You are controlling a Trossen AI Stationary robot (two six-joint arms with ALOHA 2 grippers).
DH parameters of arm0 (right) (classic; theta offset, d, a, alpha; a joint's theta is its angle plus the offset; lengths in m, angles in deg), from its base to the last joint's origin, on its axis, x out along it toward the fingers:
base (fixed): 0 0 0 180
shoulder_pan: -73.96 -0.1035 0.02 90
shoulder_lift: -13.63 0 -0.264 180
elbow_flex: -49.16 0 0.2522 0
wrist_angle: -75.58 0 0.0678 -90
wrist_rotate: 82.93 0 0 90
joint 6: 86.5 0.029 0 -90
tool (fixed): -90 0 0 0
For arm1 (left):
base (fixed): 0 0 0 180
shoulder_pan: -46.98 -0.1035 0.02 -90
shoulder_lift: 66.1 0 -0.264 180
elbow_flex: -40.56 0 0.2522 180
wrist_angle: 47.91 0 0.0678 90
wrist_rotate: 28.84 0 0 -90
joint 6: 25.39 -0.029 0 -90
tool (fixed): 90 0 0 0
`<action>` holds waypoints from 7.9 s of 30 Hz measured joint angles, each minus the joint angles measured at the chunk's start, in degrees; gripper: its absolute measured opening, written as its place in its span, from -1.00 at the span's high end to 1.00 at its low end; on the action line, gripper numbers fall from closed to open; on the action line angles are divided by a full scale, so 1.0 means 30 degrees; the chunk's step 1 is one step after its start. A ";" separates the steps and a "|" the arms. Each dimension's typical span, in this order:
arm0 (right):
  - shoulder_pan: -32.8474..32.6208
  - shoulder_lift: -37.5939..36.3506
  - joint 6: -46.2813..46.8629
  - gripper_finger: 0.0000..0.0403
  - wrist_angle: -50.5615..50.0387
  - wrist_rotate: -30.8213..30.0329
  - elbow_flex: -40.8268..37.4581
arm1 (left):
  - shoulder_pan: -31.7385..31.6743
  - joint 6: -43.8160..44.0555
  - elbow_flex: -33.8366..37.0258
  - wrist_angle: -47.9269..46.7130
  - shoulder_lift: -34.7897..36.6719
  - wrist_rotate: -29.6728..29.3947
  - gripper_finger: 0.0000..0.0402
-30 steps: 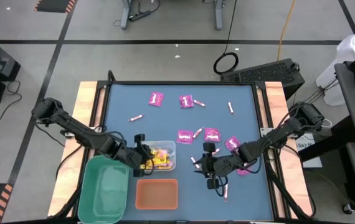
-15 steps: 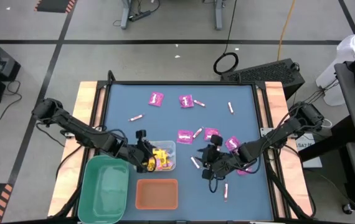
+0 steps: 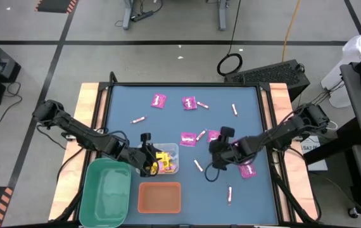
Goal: Sort candy
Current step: Put the purple candy pack into the green bin
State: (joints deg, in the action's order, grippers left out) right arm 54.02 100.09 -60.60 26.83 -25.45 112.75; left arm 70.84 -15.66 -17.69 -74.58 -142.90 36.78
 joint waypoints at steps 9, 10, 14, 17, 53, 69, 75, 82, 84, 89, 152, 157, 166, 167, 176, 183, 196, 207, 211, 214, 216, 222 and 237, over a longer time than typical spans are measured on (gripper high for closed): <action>0.0978 0.0000 -0.0577 0.00 -0.2261 0.0963 0.0000 | 0.0007 -0.0914 0.0000 0.0509 0.0002 0.0060 0.29; 0.1061 0.0000 -0.0813 -0.01 -0.2269 0.0965 0.0000 | 0.0009 -0.1023 0.0000 0.0695 0.0002 0.0060 0.29; 0.1361 -0.0007 -0.1343 -0.01 -0.2024 0.1222 -0.0299 | 0.0026 -0.1056 -0.0007 0.0952 0.0007 0.0060 0.29; 0.1580 -0.0015 -0.1630 -0.01 -0.0961 0.1855 -0.1222 | 0.0058 -0.1139 -0.0007 0.1015 0.0009 0.0060 0.29; 0.2553 0.0000 -0.3953 0.97 0.4651 0.1293 -0.5493 | 0.0058 -0.1559 -0.0007 0.1647 0.0006 0.0040 0.29; 0.0203 -0.1648 -0.2375 1.00 0.5595 0.0067 -0.3369 | 0.0007 -0.5849 -0.0022 0.7608 0.0009 -0.1072 0.29; -0.1142 -0.2256 -0.2419 1.00 0.5606 -0.1497 -0.1978 | -0.0076 -0.6376 -0.0029 0.8752 0.0009 -0.1035 0.29; -0.2323 -0.2390 -0.2080 1.00 0.5618 -0.4822 -0.0461 | -0.0580 -0.6348 -0.0022 1.0590 -0.0644 -0.1011 0.29; -0.2519 -0.2390 -0.1986 1.00 0.5664 -0.6046 -0.0143 | -0.0926 -0.6245 -0.0022 1.1445 -0.0984 -0.1025 0.29; -0.2783 -0.2390 -0.2015 1.00 0.6242 -0.7586 0.0168 | -0.1832 -0.5812 -0.0022 1.2944 -0.1859 -0.1021 0.29; -0.2652 -0.2390 -0.1710 0.77 0.8798 -0.6992 0.0138 | -0.3236 -0.8960 -0.1610 1.8675 -0.6560 -0.0656 0.98; -0.2644 -0.2390 -0.1739 0.60 0.7924 -0.6146 0.0138 | -0.2771 -0.8657 -0.1610 1.5052 -0.4895 -0.2391 0.99; -0.2644 -0.2382 -0.1388 0.50 0.5664 -0.4575 0.0120 | -0.1007 -0.4494 -0.1603 0.7089 -0.0576 -0.5300 0.97; -0.2644 -0.2382 -0.1368 0.50 0.5611 -0.4515 0.0096 | -0.0710 -0.3828 -0.1603 0.6344 -0.0039 -0.5348 0.97; -0.2637 -0.2375 -0.1473 0.50 0.5679 -0.4585 -0.0933 | 0.2356 0.2655 -0.1603 0.1784 0.3523 -0.6293 0.96; -0.2586 -0.2375 -0.2623 0.50 0.6179 -0.4783 -0.1035 | 0.4342 0.4588 -0.1596 -0.0345 0.5828 -0.6510 0.96; -0.2586 -0.2375 -0.4879 0.50 0.8471 -0.4580 -0.1035 | 0.6012 -0.6855 -0.1596 -0.1096 0.7149 -0.6326 0.96; -0.2637 -0.2375 -0.4266 0.50 0.8456 -0.4522 -0.1035 | 0.6339 -1.4718 -0.1596 -0.1038 0.7149 -0.6457 0.96; -0.2637 -0.2375 -0.3646 0.50 0.8449 -0.4462 -0.1035 | 0.6339 -1.1227 -0.1596 -0.1021 0.7149 -0.6516 0.96; -0.2637 -0.2375 -0.3386 0.50 0.8456 -0.3954 -0.1027 | 0.6325 -0.7378 -0.1596 -0.1027 0.7149 -0.6887 0.96; -0.2637 -0.2375 -0.3358 0.50 0.8452 -0.3625 -0.1027 | 0.6331 -0.4693 -0.1596 -0.1035 0.7149 -0.6941 0.96; -0.2637 -0.2375 -0.2853 0.50 0.8456 -0.3531 -0.1027 | 0.6346 0.0945 -0.1596 -0.1536 0.7149 -0.6339 0.96; -0.2637 -0.2375 -0.2644 0.50 0.8505 -0.3538 -0.1020 | 0.6346 0.8713 -0.1596 -0.6643 0.7149 0.0113 0.96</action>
State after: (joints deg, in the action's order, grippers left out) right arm 46.11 92.96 -68.53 52.34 -36.06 109.69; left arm 89.88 10.48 -22.47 -94.51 -121.45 37.11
